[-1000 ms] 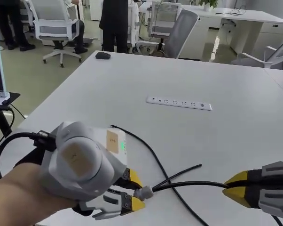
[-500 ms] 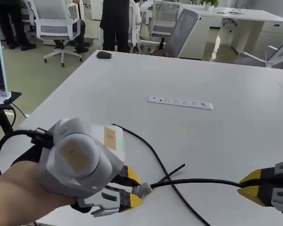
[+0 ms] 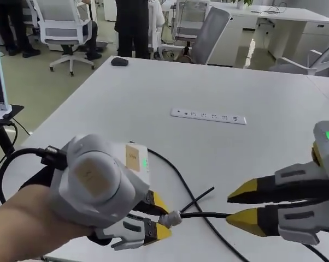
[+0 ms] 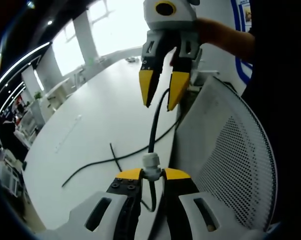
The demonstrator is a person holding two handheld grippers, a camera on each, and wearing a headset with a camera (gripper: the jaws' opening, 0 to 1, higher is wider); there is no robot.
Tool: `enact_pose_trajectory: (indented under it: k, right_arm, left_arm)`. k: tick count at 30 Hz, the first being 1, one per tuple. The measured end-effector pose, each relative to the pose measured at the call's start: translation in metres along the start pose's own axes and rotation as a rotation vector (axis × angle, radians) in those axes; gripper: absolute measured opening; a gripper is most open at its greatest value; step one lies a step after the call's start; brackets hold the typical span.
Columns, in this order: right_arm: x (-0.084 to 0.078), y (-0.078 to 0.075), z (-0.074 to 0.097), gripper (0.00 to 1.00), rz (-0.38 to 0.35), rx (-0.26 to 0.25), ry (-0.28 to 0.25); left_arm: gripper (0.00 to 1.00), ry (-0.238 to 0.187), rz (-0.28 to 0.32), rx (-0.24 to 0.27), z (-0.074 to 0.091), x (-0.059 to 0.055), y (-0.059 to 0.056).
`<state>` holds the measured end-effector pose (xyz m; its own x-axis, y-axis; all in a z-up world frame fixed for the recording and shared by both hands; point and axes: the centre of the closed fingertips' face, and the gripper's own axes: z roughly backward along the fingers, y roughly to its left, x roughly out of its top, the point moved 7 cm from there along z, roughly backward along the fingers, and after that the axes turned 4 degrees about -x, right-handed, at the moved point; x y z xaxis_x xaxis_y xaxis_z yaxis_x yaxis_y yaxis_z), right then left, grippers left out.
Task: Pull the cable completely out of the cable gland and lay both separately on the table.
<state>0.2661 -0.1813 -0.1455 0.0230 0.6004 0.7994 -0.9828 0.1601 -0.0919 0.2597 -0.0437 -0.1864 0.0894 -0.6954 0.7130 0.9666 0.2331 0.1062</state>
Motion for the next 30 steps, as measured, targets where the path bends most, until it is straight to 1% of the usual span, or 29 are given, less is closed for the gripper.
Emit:
enact_pose_trajectory:
  k: [3,6,9,11,15,18,21,27,30]
  right_arm:
    - [0.003,0.001,-0.012,0.13,-0.002,0.007,0.000]
    - [0.002,0.003,-0.022,0.12,0.021,0.028,0.025]
    - [-0.001,0.003,-0.026,0.11,0.029,0.038,0.045]
    - [-0.003,0.003,-0.028,0.10,0.036,0.049,0.059]
    - [-0.007,0.002,-0.029,0.10,0.045,0.054,0.078]
    - [-0.007,0.003,-0.030,0.09,0.044,0.057,0.077]
    - [-0.008,0.003,-0.032,0.04,0.044,0.059,0.079]
    - [-0.010,0.003,-0.032,0.03,0.036,0.040,0.071]
    - [-0.012,0.001,-0.028,0.03,0.022,0.026,0.071]
  left_arm:
    - [0.17,0.006,-0.016,0.000,-0.001,0.003,-0.002]
    - [0.17,0.007,-0.038,-0.002,-0.002,0.007,-0.005]
    - [0.17,0.011,-0.069,-0.006,-0.004,0.010,-0.008]
    - [0.17,0.014,-0.075,-0.005,-0.005,0.010,-0.008]
    - [0.17,0.024,-0.087,-0.003,-0.004,0.010,-0.008]
    - [0.17,0.019,-0.096,-0.002,-0.003,0.012,-0.008]
    - [0.17,0.016,-0.104,0.001,-0.003,0.014,-0.008]
    - [0.17,0.008,-0.092,-0.002,-0.004,0.012,-0.005]
    - [0.17,0.040,-0.094,0.010,-0.002,0.006,-0.002]
